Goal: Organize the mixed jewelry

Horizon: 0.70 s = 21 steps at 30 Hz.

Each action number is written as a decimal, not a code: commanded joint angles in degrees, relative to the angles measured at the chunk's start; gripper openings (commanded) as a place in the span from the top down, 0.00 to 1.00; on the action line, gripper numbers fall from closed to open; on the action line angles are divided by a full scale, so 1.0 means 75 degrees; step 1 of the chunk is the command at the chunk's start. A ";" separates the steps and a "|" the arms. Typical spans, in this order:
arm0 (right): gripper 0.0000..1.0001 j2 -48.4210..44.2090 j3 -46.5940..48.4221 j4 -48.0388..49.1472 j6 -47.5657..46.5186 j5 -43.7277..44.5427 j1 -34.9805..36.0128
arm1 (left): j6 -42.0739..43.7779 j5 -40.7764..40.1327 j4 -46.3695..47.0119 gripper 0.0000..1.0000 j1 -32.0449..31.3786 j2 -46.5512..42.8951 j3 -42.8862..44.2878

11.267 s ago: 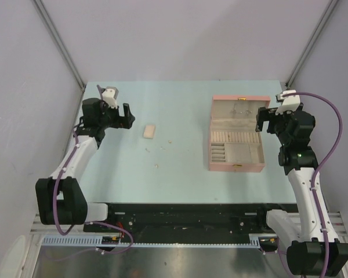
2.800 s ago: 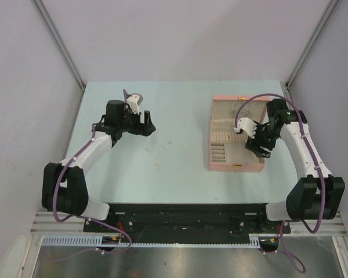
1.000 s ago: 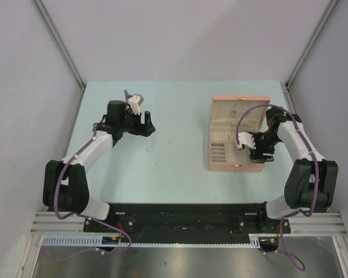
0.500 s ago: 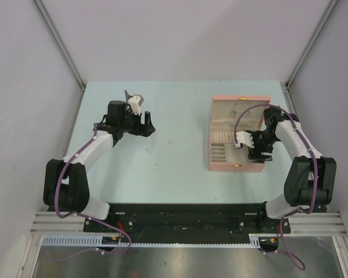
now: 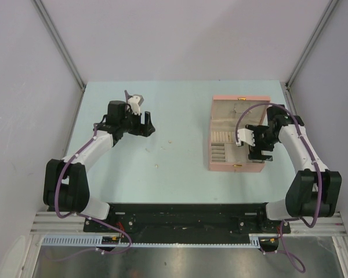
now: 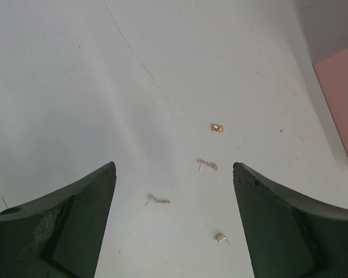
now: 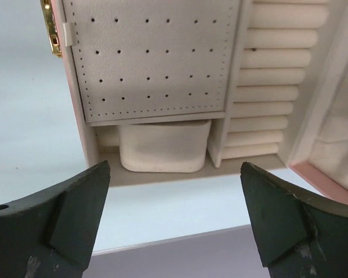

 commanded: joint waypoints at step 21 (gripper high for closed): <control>0.00 -0.1775 0.0065 0.3210 0.9292 -0.3435 -0.0099 | 0.1224 0.0475 -0.0764 0.14 0.0072 -0.0270 0.0630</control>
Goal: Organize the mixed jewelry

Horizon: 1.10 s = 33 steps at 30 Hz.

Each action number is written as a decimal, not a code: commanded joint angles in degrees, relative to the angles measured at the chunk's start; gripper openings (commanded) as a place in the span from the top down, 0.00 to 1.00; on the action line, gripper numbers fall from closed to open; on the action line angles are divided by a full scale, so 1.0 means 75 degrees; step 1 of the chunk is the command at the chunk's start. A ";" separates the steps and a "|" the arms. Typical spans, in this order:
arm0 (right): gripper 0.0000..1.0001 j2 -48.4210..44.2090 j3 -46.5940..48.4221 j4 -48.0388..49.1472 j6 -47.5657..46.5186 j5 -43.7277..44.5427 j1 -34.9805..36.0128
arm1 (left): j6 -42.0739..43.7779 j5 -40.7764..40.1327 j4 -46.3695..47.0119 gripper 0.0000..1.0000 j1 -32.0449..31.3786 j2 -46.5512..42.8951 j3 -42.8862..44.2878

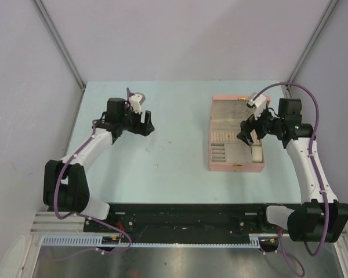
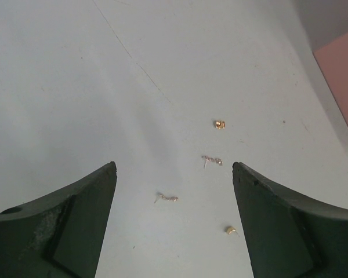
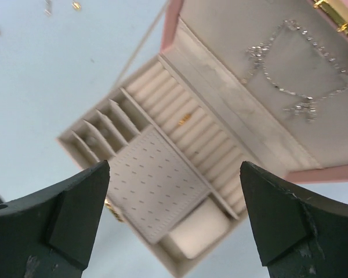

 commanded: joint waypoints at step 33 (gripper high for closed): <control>0.07 -0.0202 -0.1353 0.2874 0.3298 0.0601 0.2400 | 0.1342 -0.1383 0.0405 0.37 -0.2097 0.2072 0.1074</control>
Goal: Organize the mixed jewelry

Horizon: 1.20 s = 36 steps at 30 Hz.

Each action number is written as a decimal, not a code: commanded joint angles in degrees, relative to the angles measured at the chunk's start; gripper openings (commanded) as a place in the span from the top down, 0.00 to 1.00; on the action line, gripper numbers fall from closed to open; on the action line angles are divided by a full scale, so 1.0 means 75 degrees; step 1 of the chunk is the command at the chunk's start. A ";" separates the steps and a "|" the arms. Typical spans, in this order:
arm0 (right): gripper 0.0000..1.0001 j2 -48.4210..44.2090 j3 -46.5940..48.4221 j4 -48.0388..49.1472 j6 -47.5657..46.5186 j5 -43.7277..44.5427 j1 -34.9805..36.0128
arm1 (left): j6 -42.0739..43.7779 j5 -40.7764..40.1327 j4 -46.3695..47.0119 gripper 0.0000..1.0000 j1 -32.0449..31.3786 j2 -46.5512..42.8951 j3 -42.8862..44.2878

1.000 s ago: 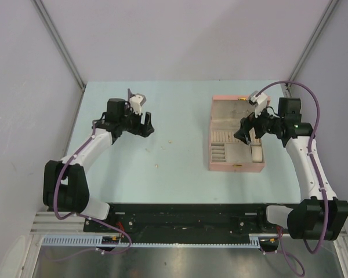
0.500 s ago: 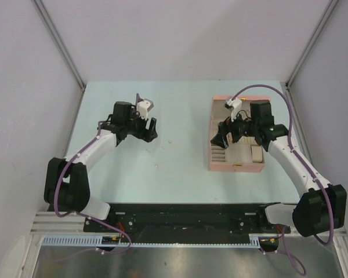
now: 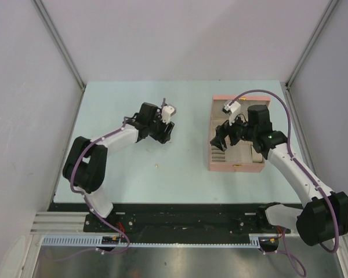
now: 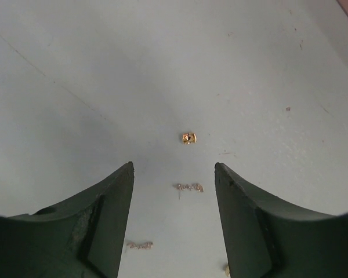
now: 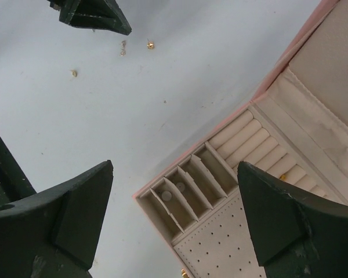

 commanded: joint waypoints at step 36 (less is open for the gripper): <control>0.09 -0.0342 -0.0109 0.0089 -0.0410 -0.0229 -0.0446 | -0.0067 -0.0868 -0.0892 0.63 -0.0590 0.1969 0.1798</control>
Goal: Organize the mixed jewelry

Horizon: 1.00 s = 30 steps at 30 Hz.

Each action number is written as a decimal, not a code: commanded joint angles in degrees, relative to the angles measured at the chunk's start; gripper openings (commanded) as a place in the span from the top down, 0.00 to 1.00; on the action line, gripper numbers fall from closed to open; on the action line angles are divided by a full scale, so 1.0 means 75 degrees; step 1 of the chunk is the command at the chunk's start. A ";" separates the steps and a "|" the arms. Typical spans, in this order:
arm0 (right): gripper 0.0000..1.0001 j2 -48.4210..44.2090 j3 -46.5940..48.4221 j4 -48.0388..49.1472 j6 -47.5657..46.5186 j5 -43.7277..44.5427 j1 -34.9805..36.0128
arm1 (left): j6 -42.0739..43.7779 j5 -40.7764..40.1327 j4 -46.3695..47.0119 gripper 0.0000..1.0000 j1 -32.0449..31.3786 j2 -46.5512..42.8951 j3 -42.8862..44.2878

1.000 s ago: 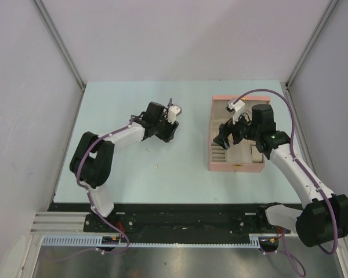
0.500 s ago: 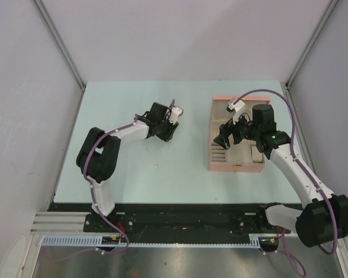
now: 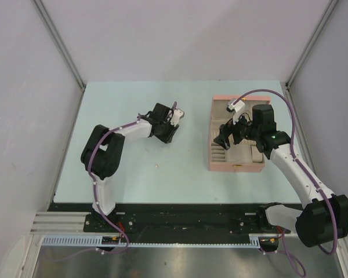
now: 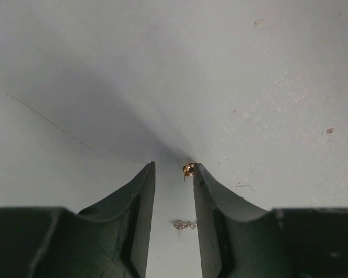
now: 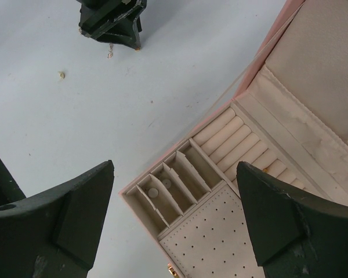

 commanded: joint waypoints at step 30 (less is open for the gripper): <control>0.09 -0.0057 -0.0001 -0.0016 -0.0189 -0.0229 -0.0076 | -0.0058 0.0027 -0.0319 0.86 -0.0113 0.0286 0.0596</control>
